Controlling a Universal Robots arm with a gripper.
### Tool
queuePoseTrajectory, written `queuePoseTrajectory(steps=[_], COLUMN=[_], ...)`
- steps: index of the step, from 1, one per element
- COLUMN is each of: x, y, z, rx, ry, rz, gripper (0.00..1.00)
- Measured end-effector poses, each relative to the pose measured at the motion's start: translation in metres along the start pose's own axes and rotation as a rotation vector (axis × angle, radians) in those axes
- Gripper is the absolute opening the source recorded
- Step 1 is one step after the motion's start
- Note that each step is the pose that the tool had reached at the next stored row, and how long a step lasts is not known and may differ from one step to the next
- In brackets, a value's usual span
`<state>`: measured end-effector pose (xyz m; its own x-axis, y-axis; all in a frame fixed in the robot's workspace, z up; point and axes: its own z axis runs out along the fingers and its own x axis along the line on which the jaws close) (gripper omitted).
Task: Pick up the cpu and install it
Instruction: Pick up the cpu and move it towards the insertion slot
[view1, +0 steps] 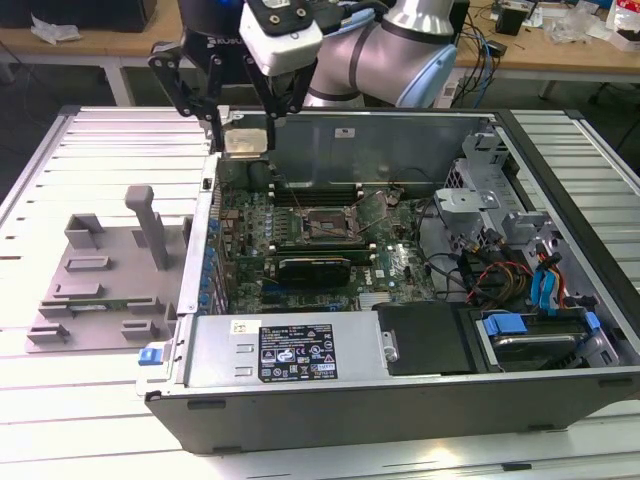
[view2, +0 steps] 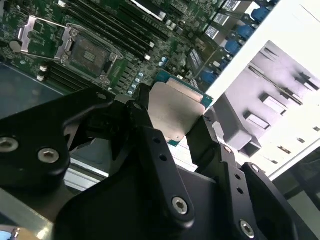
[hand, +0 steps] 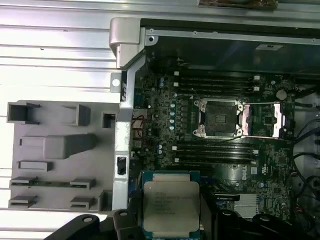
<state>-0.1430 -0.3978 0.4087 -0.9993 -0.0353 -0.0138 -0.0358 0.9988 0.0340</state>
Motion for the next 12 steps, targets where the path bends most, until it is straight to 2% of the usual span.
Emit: queuePoseTrajectory(steps=[7, 9, 11, 12], x=[-0.0141, -0.0251, -0.0293, -0.0348], y=[-0.0005, -0.0007, -0.0008, -0.0008], z=[0.0002, 0.0003, 0.0004, 0.0005], rx=[0.0000, 0.0000, 0.0000, 0.0000], ry=[0.0000, 0.0000, 0.0000, 0.0000], rz=[0.000, 0.000, 0.000, 0.000], gripper=[0.54, 0.54, 0.54, 0.54])
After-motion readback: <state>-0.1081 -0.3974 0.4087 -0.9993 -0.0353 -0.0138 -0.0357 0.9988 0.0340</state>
